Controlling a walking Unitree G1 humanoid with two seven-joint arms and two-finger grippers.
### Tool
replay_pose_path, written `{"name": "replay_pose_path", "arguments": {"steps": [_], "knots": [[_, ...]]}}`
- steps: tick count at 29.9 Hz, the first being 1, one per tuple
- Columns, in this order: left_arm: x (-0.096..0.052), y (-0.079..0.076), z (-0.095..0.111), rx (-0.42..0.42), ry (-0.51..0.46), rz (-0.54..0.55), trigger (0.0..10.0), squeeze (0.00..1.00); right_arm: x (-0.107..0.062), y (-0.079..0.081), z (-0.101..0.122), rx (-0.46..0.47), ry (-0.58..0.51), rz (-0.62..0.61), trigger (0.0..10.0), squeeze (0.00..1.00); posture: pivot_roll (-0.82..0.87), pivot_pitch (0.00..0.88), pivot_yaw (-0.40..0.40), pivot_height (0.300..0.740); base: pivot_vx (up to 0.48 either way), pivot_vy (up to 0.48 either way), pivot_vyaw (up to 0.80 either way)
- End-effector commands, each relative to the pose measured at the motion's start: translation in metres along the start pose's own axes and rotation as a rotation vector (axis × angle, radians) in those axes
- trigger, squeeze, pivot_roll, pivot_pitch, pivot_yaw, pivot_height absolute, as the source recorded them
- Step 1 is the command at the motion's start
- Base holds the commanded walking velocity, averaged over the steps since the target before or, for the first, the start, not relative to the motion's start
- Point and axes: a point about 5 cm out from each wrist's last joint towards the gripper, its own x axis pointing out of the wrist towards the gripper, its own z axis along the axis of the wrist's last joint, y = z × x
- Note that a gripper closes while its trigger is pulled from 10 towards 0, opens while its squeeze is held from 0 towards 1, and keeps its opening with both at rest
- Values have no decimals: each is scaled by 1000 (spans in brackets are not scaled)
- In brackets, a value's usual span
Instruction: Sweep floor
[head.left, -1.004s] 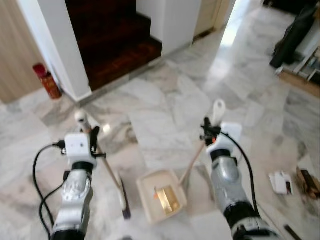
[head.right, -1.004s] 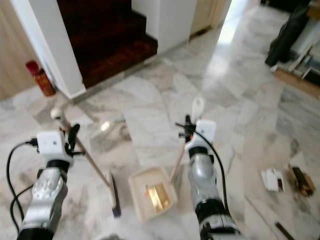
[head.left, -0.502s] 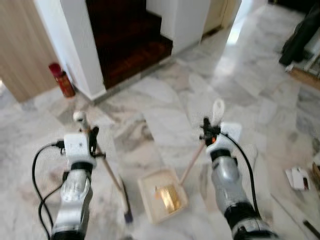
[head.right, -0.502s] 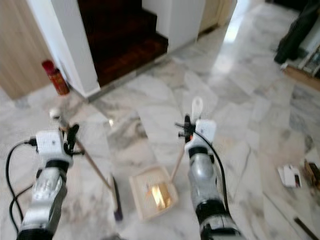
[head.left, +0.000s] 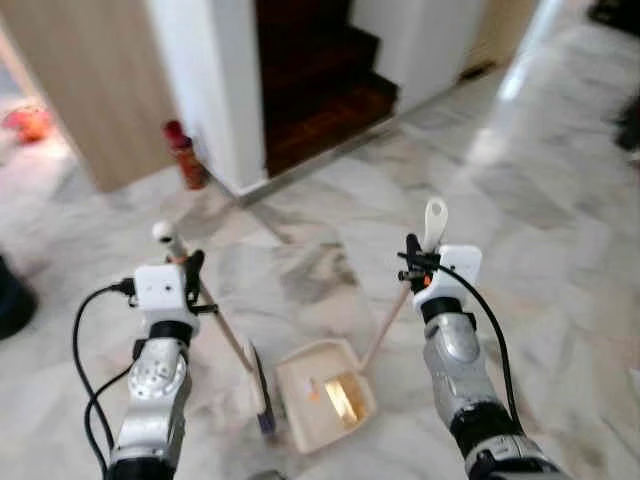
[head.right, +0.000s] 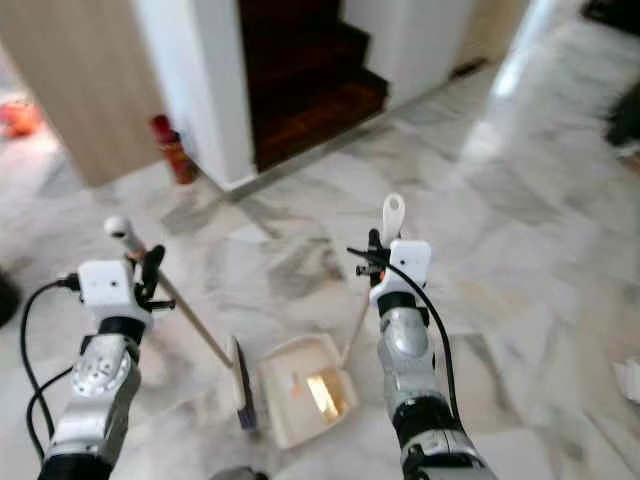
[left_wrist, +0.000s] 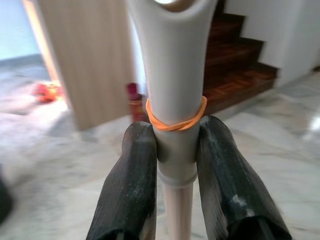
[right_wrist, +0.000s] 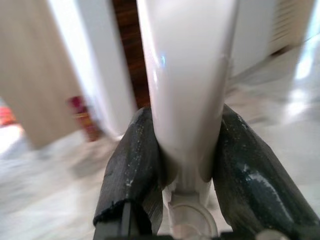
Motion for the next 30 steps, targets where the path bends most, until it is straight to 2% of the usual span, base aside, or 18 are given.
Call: {"name": "replay_pose_path", "arguments": {"steps": [1,13,30], "knots": [[1,-1,7,16,-37,-2,10000,0,2,-4,7,14,-37,-9,10000,0,132,81,-25,740,0,356,556],[2,0,8,16,-41,-3,10000,0,2,-2,6,29,-30,-1,10000,0,137,78,-26,740,0,351,37],[2,1,10,23,-53,-3,10000,0,2,-1,5,33,-23,3,10000,0,140,87,-26,740,0,0,0]]}}
